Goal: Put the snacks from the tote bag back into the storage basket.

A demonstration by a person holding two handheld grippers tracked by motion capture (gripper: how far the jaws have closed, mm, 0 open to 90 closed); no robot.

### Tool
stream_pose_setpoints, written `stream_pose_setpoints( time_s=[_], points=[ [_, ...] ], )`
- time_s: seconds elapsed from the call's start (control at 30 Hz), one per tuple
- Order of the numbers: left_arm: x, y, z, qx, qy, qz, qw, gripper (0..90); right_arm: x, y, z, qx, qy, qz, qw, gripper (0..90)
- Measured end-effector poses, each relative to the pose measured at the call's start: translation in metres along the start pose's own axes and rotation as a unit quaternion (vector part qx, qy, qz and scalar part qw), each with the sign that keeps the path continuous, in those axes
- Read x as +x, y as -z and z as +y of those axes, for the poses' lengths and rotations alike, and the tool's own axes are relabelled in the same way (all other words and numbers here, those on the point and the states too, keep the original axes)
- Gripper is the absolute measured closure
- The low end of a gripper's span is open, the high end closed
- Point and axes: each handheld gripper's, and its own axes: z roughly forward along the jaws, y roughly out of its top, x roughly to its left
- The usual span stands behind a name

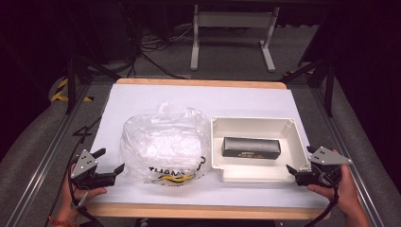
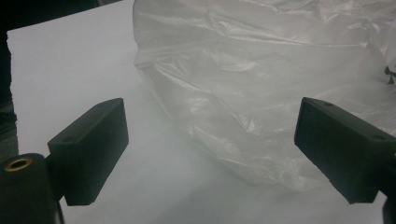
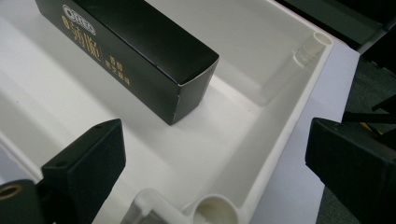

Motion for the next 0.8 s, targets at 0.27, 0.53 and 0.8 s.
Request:
stream_pose_setpoints(
  time_s=[0.27,0.53,0.8],
  points=[
    [0.0,0.0,0.0,0.002,0.0,0.0,1.0,10.8,0.002,-0.001,-0.013,-0.003,-0.011,-0.005,0.9999,4.6],
    [0.0,0.0,0.0,0.002,0.0,0.0,1.0,10.8,0.0,0.0,-0.026,-0.017,-0.039,-0.011,0.999,3.9],
    [0.0,0.0,0.0,0.002,0.002,-0.002,1.0,10.7,0.003,-0.001,-0.039,-0.042,-0.053,0.0,0.9977,4.1]
  ],
)
